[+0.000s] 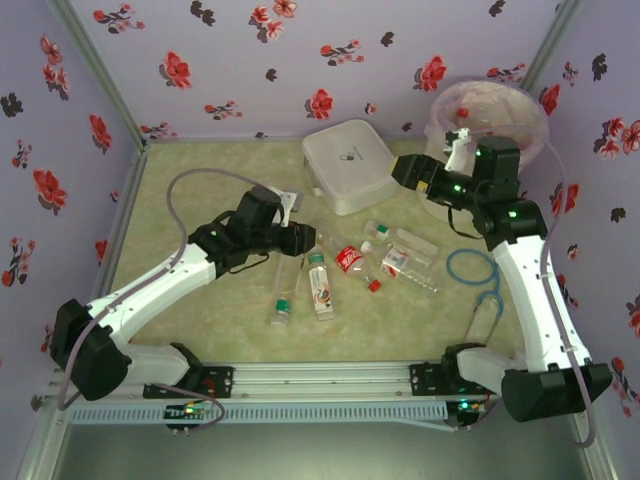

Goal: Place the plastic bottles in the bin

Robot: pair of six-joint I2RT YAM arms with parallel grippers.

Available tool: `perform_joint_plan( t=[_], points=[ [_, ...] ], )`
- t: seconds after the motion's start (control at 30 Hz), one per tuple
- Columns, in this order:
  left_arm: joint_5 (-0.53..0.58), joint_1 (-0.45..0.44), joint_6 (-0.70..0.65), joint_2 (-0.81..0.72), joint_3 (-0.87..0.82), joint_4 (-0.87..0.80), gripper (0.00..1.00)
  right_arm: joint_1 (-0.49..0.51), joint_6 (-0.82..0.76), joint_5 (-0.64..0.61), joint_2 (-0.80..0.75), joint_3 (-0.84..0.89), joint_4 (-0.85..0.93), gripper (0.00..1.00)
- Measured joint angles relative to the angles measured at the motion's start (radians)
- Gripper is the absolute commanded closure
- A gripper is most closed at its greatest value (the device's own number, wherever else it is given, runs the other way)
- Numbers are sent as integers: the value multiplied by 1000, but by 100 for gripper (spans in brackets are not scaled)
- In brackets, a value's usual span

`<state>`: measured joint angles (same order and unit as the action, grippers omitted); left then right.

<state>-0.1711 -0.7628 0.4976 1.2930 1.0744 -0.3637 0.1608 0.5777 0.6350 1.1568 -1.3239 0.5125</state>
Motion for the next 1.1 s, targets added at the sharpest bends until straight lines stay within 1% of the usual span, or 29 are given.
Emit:
perform_joint_plan(
  t=[0.1,0.17,0.2,0.33,0.4,0.43,0.57,0.67,0.97,1.03,1.1],
  points=[
    [-42,0,-28,0,0,27,59,32,24,13,42,0,-63,9],
    [-48,0,-39,0,0,29,54,58,25,14,80,-5,-72,8],
    [-42,1,-44,0,2,13,47,72,24,12,102,-9,-69,8],
    [8,21,-9,-3,4,-108,13,95,7,-32,153,-11,-35,7],
    [26,28,19,-8,-30,-150,3,94,1,-58,156,-12,-16,6],
    [34,28,30,-12,-61,-166,0,94,-2,-69,157,-14,-10,6],
    [45,3,77,-13,-192,-211,0,94,-1,-98,176,-38,-3,5],
    [47,-14,108,-3,-248,-213,0,94,-1,-109,191,-44,-3,5],
    [47,-23,150,123,-267,-118,0,95,-2,-143,200,-50,13,4],
    [47,-23,152,147,-275,-101,6,94,-2,-143,199,-50,20,5],
    [48,-23,156,155,-287,-95,16,95,-2,-142,193,-50,27,7]
  ],
)
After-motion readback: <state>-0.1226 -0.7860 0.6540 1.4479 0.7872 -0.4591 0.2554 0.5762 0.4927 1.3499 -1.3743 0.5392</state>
